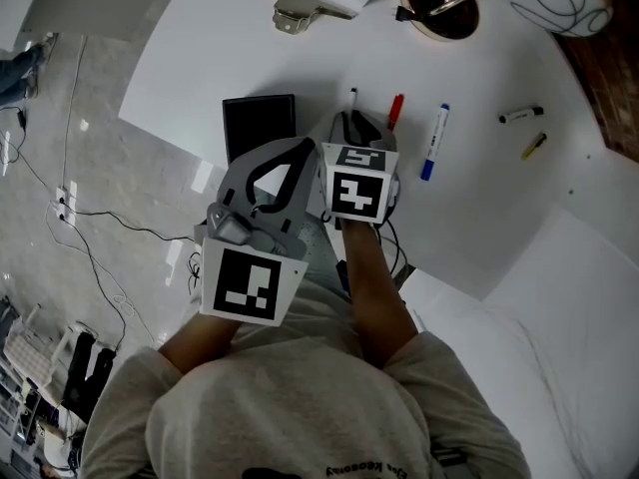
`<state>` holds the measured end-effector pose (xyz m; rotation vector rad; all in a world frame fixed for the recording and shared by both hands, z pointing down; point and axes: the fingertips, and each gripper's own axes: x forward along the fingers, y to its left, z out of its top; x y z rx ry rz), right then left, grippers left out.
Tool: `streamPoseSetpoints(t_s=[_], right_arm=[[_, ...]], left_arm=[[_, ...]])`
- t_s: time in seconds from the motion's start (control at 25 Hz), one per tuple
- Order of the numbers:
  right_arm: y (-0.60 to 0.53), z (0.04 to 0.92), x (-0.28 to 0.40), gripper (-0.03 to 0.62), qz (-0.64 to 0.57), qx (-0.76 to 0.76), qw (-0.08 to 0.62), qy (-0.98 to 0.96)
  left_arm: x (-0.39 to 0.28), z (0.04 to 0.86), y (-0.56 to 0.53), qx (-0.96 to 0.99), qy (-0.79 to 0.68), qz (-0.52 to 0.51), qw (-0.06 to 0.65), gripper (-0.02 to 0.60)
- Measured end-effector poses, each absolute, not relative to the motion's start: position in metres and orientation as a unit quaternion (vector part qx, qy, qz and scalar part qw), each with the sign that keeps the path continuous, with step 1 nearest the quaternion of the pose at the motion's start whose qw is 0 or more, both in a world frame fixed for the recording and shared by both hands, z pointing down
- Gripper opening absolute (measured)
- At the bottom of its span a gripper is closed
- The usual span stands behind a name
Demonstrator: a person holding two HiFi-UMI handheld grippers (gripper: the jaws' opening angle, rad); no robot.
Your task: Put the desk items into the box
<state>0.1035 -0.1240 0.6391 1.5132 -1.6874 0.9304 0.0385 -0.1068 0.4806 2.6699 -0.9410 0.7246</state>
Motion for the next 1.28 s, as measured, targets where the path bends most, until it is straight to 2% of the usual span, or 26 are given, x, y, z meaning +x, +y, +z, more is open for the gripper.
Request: streamPoseSetpoints(t_s=[0.12, 0.48, 1.0, 1.28], right_arm=[[-0.124, 0.639, 0.103, 0.051, 0.357, 0.581, 0.341, -0.646], [-0.123, 0.633, 0.101, 0.049, 0.380, 0.575, 0.325, -0.648], [-0.114, 0.586, 0.109, 0.048, 0.318, 0.631, 0.247, -0.662], [-0.111, 0.565, 0.111, 0.048, 0.277, 0.651, 0.232, -0.668]], left_arm=[[0.036, 0.480, -0.106, 0.907, -0.324, 0.245, 0.114, 0.005], [0.031, 0.485, -0.102, 0.904, -0.322, 0.245, 0.137, 0.005], [0.027, 0.477, -0.096, 0.906, -0.321, 0.235, 0.142, 0.005], [0.024, 0.469, -0.090, 0.907, -0.321, 0.229, 0.150, 0.005]])
